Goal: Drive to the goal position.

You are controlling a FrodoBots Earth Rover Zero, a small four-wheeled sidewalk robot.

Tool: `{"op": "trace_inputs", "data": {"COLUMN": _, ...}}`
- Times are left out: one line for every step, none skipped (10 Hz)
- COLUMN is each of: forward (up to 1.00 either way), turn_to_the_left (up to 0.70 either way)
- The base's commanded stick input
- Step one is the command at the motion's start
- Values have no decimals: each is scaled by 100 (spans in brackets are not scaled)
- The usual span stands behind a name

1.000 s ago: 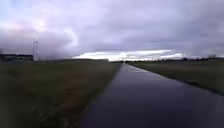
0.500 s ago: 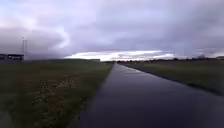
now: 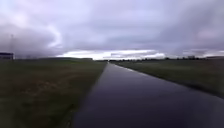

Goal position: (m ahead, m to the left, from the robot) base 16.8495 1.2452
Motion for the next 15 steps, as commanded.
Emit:
{"op": "trace_inputs", "data": {"forward": 70, "turn_to_the_left": 0}}
{"op": "trace_inputs", "data": {"forward": 70, "turn_to_the_left": 0}}
{"op": "trace_inputs", "data": {"forward": 70, "turn_to_the_left": 0}}
{"op": "trace_inputs", "data": {"forward": 70, "turn_to_the_left": 0}}
{"op": "trace_inputs", "data": {"forward": 70, "turn_to_the_left": 0}}
{"op": "trace_inputs", "data": {"forward": 70, "turn_to_the_left": 0}}
{"op": "trace_inputs", "data": {"forward": 70, "turn_to_the_left": 0}}
{"op": "trace_inputs", "data": {"forward": 70, "turn_to_the_left": 0}}
{"op": "trace_inputs", "data": {"forward": 70, "turn_to_the_left": 0}}
{"op": "trace_inputs", "data": {"forward": 70, "turn_to_the_left": 0}}
{"op": "trace_inputs", "data": {"forward": 70, "turn_to_the_left": 0}}
{"op": "trace_inputs", "data": {"forward": 70, "turn_to_the_left": 0}}
{"op": "trace_inputs", "data": {"forward": 70, "turn_to_the_left": 0}}
{"op": "trace_inputs", "data": {"forward": 70, "turn_to_the_left": 0}}
{"op": "trace_inputs", "data": {"forward": 70, "turn_to_the_left": 0}}
